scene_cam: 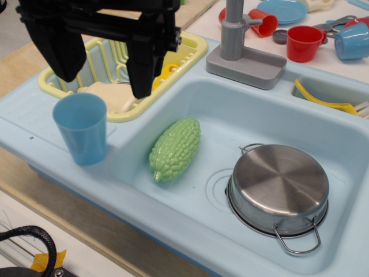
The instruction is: Put cup from anywhere into sink
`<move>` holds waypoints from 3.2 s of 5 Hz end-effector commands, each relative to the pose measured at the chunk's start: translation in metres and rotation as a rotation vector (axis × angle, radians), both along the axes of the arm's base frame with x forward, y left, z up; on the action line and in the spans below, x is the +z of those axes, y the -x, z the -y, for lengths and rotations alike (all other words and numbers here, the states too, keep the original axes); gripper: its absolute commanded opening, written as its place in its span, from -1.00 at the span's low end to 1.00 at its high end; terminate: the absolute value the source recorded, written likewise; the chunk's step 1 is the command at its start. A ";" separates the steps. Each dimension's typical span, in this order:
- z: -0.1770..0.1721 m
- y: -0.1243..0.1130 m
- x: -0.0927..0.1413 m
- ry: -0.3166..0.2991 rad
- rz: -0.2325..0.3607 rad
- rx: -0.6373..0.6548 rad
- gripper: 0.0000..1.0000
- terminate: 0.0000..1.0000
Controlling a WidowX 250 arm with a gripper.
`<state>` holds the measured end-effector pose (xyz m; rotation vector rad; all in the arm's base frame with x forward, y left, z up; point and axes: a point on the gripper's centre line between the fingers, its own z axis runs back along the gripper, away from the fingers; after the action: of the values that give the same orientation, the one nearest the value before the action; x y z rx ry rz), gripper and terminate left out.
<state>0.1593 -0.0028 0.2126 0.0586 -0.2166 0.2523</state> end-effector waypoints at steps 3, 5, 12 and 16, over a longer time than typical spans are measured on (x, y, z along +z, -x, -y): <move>-0.020 -0.004 0.000 -0.035 -0.106 0.050 1.00 -1.00; -0.023 -0.008 -0.027 0.047 -0.083 0.011 1.00 -1.00; -0.030 -0.006 -0.060 0.225 -0.176 0.050 -1.00 -1.00; 0.029 -0.072 -0.012 0.124 -0.022 -0.142 -1.00 -1.00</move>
<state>0.2380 -0.0425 0.1865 -0.1209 -0.1432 0.0851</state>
